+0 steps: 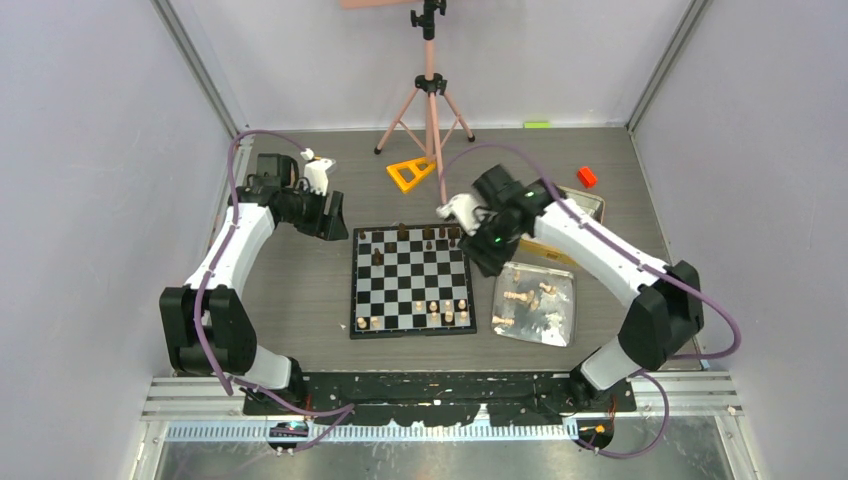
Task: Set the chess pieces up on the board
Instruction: Pick up the chess piece from the storage box.
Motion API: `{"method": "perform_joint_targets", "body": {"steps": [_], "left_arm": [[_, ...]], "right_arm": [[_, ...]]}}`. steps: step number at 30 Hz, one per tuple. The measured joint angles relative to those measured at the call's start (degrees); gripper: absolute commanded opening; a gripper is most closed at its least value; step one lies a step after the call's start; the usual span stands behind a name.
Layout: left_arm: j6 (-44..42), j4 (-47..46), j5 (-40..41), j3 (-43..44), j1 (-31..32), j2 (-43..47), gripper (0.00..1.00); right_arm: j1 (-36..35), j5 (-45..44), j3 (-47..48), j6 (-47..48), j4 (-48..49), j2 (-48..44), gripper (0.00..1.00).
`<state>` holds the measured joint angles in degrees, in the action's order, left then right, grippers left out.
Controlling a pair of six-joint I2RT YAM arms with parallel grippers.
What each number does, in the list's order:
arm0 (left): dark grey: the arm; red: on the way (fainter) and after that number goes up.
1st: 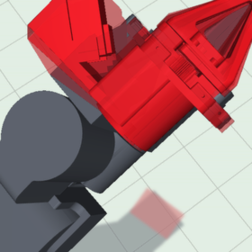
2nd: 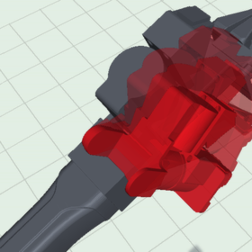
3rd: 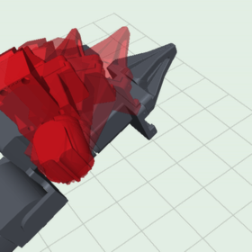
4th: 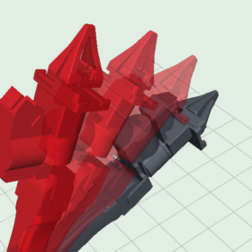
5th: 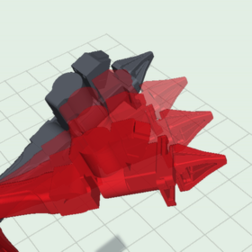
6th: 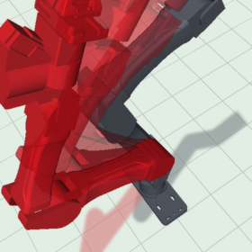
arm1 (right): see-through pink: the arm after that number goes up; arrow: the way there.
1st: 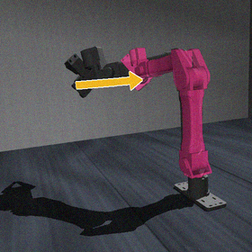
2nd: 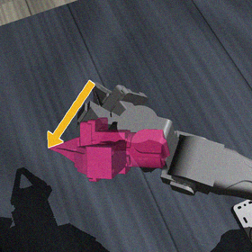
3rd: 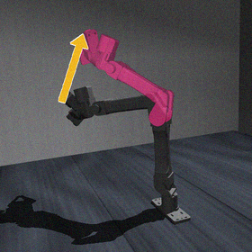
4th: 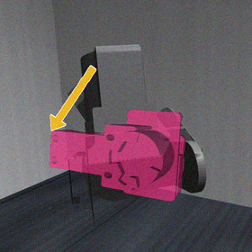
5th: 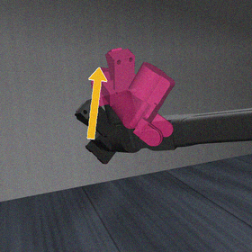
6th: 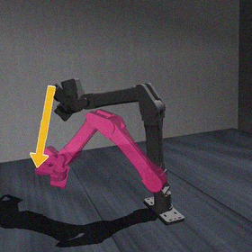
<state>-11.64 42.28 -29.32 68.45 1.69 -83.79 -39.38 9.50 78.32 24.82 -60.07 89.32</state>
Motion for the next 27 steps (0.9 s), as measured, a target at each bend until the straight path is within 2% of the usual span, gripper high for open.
{"method": "perform_joint_targets", "body": {"steps": [5,9,16,27], "left_arm": [[-0.79,0.04,-1.99,0.0,0.0,0.0,0.64],[-0.81,0.22,-3.19,0.0,0.0,0.0,0.64],[-0.81,0.59,-4.66,0.0,0.0,-0.42,0.64],[-0.79,0.85,-5.31,0.0,0.0,-0.42,0.65]], "right_arm": [[14.19,1.66,-4.44,0.07,0.26,-3.13,0.56],[20.83,1.53,-10.38,-0.33,0.87,-3.72,0.54],[22.43,1.66,-13.49,-3.02,4.98,-2.51,0.52],[22.43,0.9,-13.51,-5.49,12.79,6.97,0.48]]}}
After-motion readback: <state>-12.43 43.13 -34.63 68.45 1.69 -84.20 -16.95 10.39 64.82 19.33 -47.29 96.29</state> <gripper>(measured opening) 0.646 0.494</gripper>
